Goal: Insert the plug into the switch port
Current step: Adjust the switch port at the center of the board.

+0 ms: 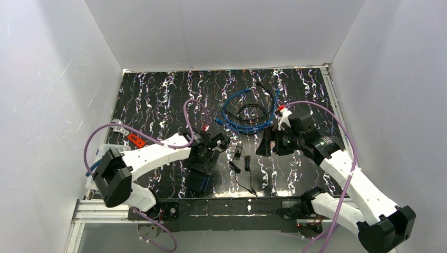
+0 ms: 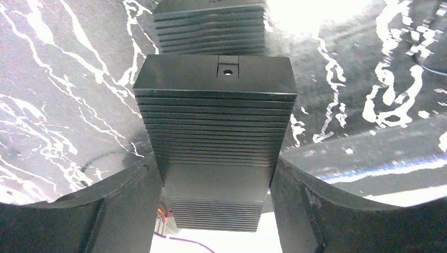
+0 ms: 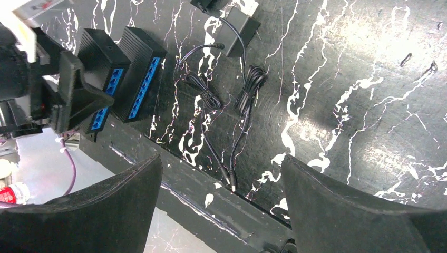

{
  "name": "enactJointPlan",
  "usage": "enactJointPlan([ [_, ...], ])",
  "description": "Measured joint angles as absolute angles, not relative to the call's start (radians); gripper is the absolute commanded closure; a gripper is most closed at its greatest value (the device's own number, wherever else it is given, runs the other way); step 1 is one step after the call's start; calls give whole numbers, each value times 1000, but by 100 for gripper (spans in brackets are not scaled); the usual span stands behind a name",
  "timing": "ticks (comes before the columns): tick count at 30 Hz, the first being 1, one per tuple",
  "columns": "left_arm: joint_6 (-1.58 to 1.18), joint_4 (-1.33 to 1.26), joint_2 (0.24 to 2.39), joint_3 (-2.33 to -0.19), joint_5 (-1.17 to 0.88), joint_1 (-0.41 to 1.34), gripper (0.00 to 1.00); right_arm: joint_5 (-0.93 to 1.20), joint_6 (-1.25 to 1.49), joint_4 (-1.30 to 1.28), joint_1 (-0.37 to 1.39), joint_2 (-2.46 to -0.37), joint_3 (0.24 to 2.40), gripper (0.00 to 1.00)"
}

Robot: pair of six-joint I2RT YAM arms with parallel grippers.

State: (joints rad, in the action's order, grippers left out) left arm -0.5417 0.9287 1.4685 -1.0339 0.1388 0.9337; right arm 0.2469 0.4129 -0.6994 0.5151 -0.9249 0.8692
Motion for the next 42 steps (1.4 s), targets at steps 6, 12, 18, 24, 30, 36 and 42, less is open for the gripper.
enactJointPlan([
  [6,-544,942,1380,-1047,17,942,100,263,406,-699,519,-925,867,12],
  [12,-585,905,1361,-1047,-120,987,100,265,395,-700,519,-921,854,12],
  [18,-644,843,1402,-1047,-193,1068,100,264,389,-708,519,-888,852,12],
  [24,-706,782,1468,-1039,-224,1145,100,264,388,-722,519,-840,827,12],
  [30,-766,708,1500,-969,-228,1189,100,263,389,-765,520,-800,803,12],
  [36,-793,682,1529,-905,-187,1193,100,265,389,-769,520,-784,803,13],
  [42,-782,682,1554,-905,-102,1193,100,265,389,-768,520,-787,803,13],
])
